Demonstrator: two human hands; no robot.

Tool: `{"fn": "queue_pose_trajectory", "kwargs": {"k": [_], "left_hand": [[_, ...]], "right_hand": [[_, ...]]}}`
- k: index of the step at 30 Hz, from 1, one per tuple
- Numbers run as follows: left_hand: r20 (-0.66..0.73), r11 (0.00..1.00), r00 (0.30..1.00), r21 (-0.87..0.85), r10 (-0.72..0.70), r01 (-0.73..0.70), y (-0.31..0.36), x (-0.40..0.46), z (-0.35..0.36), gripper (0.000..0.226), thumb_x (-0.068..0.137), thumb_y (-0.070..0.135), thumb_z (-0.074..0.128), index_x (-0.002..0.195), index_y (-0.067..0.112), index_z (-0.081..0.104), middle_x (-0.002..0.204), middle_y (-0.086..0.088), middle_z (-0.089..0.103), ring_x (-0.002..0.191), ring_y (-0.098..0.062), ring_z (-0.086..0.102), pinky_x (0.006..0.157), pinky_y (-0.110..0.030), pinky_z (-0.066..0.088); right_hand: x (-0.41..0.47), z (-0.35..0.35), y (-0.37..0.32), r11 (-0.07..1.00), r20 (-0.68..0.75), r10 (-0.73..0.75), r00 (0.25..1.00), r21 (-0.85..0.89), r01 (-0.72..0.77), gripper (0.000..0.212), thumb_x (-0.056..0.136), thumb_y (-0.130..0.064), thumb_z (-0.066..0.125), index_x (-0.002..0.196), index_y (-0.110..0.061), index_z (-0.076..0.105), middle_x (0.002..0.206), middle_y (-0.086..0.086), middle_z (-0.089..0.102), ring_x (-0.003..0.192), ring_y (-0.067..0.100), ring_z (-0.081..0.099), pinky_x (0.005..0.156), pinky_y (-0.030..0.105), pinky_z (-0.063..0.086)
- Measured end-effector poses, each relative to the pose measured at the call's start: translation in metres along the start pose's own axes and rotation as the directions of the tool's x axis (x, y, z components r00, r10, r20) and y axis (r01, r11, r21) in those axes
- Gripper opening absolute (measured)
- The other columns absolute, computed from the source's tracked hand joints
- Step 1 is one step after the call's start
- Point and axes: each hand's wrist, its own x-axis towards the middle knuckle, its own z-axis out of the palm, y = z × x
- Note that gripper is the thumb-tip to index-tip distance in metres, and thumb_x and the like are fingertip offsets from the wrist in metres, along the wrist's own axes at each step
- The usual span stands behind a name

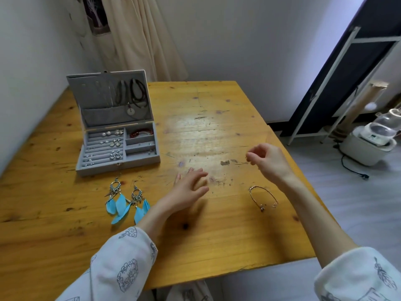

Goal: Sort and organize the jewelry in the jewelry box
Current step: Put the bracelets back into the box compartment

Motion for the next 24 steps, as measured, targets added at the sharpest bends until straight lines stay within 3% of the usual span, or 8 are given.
{"fn": "queue_pose_trajectory", "kwargs": {"k": [2,4,8,11,13,15,19,24], "left_hand": [[-0.067,0.977,0.998,-0.213,-0.010,-0.004,0.005,0.000,-0.008,0.056,0.089,0.027,0.058,0.139,0.023,0.035,0.147,0.002,0.036,0.137,-0.016,0.029,0.114,-0.033,0.024],[-0.081,0.914,0.997,-0.405,-0.002,-0.031,0.012,-0.002,-0.015,0.063,0.085,0.025,0.063,0.141,0.020,0.034,0.144,0.005,0.039,0.132,-0.011,0.037,0.108,-0.026,0.032],[-0.123,0.754,0.992,-0.655,-0.042,-0.049,0.014,-0.006,-0.031,0.056,0.084,0.016,0.065,0.135,0.018,0.043,0.129,0.000,0.056,0.110,-0.012,0.060,0.095,-0.030,0.049],[-0.126,0.677,0.989,-0.735,-0.077,-0.040,0.005,-0.011,-0.045,0.037,0.086,0.007,0.061,0.123,0.006,0.055,0.108,-0.011,0.067,0.091,-0.018,0.068,0.079,-0.025,0.055],[-0.107,0.693,0.989,-0.720,-0.098,-0.010,-0.004,-0.013,-0.053,0.036,0.086,0.008,0.061,0.122,0.007,0.056,0.109,-0.010,0.066,0.093,-0.015,0.066,0.078,-0.023,0.055],[-0.092,0.646,0.986,-0.763,-0.142,0.022,-0.015,-0.013,-0.060,0.040,0.086,0.008,0.061,0.126,0.007,0.053,0.116,-0.010,0.063,0.101,-0.016,0.064,0.082,-0.024,0.055],[-0.015,0.283,0.968,-0.957,-0.252,0.059,-0.031,-0.015,-0.077,0.036,0.088,-0.004,0.053,0.124,-0.005,0.050,0.115,-0.020,0.062,0.103,-0.026,0.064,0.085,-0.027,0.054],[0.134,-0.088,0.946,-0.990,-0.297,0.113,-0.051,-0.019,-0.097,0.036,0.088,-0.014,0.033,0.121,-0.011,0.048,0.119,-0.026,0.057,0.103,-0.031,0.063,0.082,-0.034,0.055]], "right_hand": [[0.001,0.006,-0.026,0.987,0.105,-0.041,0.994,0.157,0.024,0.010,0.089,-0.009,0.058,0.097,-0.010,0.063,0.079,0.000,0.063,0.068,0.009,0.056,0.054,0.009,0.042],[0.003,0.017,-0.048,0.971,0.191,-0.085,0.978,0.234,0.039,0.015,0.088,-0.008,0.058,0.100,-0.009,0.066,0.078,0.001,0.065,0.065,0.006,0.056,0.052,0.008,0.042],[0.009,0.041,-0.081,0.951,0.267,-0.162,0.950,0.299,0.078,0.015,0.086,-0.004,0.059,0.097,-0.001,0.069,0.074,0.005,0.065,0.062,0.006,0.055,0.051,0.008,0.040],[0.015,0.058,-0.096,0.947,0.301,-0.193,0.934,0.308,0.097,0.013,0.086,-0.003,0.060,0.095,0.000,0.068,0.073,0.005,0.064,0.060,0.004,0.056,0.050,0.005,0.039],[0.018,0.069,-0.103,0.950,0.326,-0.211,0.921,0.291,0.115,0.010,0.086,-0.005,0.061,0.092,-0.004,0.069,0.074,0.004,0.066,0.060,0.003,0.057,0.050,0.005,0.040],[0.023,0.081,-0.108,0.949,0.345,-0.230,0.910,0.286,0.131,0.011,0.085,-0.005,0.061,0.092,-0.004,0.069,0.075,0.004,0.066,0.059,0.001,0.058,0.050,0.005,0.040],[0.032,0.102,-0.115,0.952,0.351,-0.280,0.893,0.221,0.212,0.011,0.083,-0.005,0.065,0.092,-0.005,0.069,0.073,0.001,0.066,0.058,-0.002,0.058,0.054,0.007,0.042],[0.041,0.129,-0.116,0.927,0.317,-0.372,0.873,0.081,0.366,0.007,0.078,-0.006,0.070,0.083,-0.010,0.072,0.068,-0.007,0.065,0.064,0.005,0.061,0.067,0.018,0.050]]}}
